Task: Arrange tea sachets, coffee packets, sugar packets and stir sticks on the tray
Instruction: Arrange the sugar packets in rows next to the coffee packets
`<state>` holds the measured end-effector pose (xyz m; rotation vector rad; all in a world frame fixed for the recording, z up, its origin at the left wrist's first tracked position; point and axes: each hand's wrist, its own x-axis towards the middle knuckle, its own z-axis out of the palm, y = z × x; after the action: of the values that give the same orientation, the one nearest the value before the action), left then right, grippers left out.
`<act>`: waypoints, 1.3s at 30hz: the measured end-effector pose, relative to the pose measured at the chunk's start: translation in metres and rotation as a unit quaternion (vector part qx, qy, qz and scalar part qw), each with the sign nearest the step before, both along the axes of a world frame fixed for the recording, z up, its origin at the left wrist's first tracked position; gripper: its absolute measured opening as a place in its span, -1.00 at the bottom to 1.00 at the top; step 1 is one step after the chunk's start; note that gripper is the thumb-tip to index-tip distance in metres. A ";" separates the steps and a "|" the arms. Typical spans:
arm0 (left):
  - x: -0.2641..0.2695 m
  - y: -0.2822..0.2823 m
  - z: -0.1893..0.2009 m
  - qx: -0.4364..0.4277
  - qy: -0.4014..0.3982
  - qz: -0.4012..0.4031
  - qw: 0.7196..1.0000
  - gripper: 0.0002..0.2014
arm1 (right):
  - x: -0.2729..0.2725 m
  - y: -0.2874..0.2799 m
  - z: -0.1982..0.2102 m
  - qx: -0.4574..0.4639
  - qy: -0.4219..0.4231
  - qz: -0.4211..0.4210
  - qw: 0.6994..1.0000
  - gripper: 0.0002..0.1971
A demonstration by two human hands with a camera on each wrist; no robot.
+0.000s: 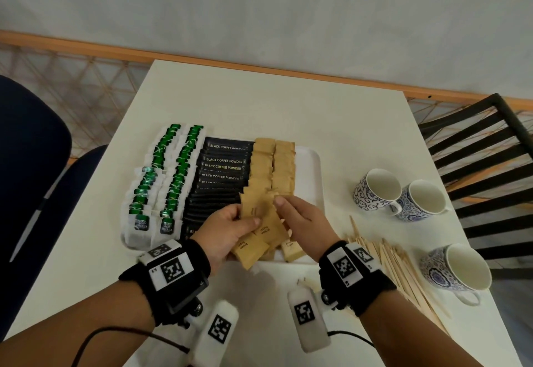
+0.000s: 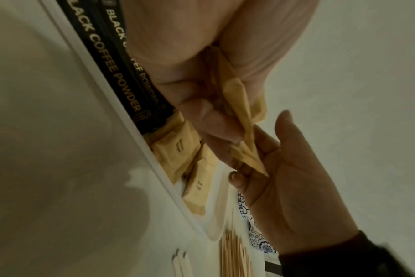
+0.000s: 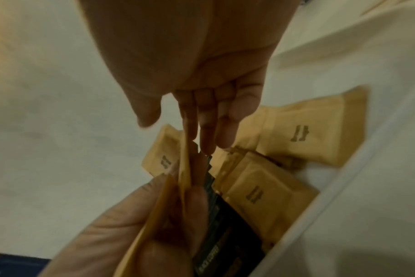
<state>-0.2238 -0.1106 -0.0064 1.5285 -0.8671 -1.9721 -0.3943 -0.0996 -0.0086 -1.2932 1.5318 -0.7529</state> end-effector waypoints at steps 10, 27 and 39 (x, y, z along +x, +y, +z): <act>0.008 0.003 -0.002 -0.005 -0.012 -0.015 1.000 -0.82 | -0.011 -0.001 -0.001 0.054 -0.087 -0.059 0.993 -0.89; 0.009 0.004 0.008 0.029 0.000 -0.026 0.999 -0.75 | -0.008 0.007 0.005 0.091 -0.161 -0.088 0.979 -0.95; 0.005 0.003 0.012 0.068 -0.027 -0.055 0.996 -0.66 | -0.015 0.010 0.005 -0.036 -0.056 0.045 0.997 -0.58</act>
<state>-0.2185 -0.1073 0.0060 1.6491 -0.8721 -2.1146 -0.4091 -0.0901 -0.0038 -1.3409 1.3600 -0.8140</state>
